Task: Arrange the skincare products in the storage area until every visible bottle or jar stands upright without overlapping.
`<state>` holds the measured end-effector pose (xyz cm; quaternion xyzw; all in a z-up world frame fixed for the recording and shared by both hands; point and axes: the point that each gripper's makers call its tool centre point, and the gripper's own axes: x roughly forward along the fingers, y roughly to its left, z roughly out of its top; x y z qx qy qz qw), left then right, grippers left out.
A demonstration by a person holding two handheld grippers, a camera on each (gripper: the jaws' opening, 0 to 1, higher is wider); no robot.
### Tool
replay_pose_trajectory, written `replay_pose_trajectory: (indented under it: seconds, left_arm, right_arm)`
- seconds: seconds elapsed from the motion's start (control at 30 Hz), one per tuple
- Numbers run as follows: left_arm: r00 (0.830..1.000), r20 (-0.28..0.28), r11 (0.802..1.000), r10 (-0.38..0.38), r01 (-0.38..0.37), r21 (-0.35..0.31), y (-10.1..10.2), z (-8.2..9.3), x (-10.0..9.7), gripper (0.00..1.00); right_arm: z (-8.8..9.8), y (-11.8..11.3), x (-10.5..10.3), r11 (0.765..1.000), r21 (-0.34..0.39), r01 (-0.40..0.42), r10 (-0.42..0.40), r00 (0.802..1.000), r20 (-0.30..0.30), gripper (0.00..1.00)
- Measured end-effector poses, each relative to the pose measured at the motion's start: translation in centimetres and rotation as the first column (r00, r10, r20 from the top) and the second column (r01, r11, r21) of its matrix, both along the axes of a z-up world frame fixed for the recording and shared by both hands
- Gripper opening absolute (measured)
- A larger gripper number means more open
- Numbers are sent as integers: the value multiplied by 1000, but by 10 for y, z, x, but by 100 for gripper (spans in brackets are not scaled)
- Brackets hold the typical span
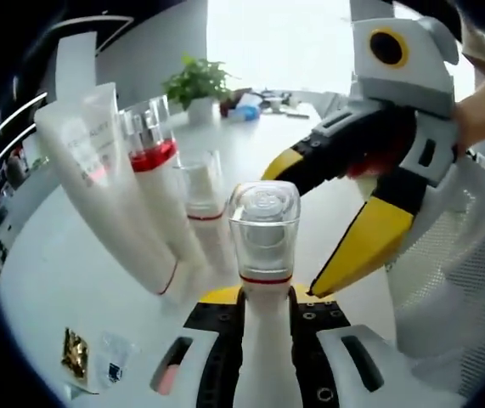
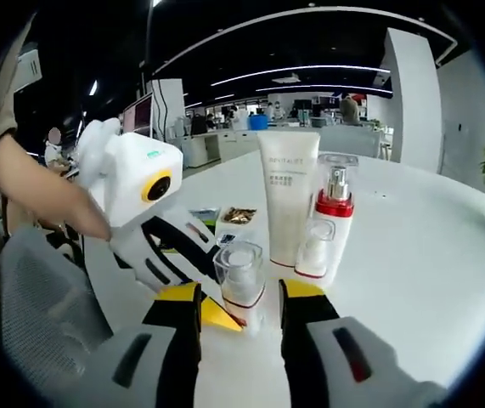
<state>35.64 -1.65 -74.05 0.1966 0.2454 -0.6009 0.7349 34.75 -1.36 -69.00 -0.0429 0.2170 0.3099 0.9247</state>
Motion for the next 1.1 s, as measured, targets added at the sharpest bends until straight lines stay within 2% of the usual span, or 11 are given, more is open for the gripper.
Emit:
replay_pose_trajectory:
  seconds: [0.47, 0.63, 0.8, 0.87, 1.1]
  left_arm:
    - [1000, 5, 1000, -3, 3, -9, 0, 1, 22, 17]
    - [1000, 5, 1000, -5, 6, -9, -1, 1, 28, 17]
    - [1000, 8, 1000, -7, 7, -10, -3, 0, 34, 17]
    - [1000, 10, 1000, -8, 8, -12, -4, 0, 36, 17]
    - [1000, 10, 1000, -16, 16, -13, -6, 1, 41, 17]
  right_arm:
    - [-4, -9, -7, 1000, 4, 11, -11, 1000, -22, 55]
    - [-6, -14, -11, 1000, 3, 17, -17, 999, -36, 58]
    - [-3, -18, -12, 1000, 9, 27, -27, 999, -42, 64]
    - [0, -20, -12, 998, 41, 42, -39, 998, -57, 68]
    - [15, -22, -8, 995, 73, 62, -59, 998, -37, 80]
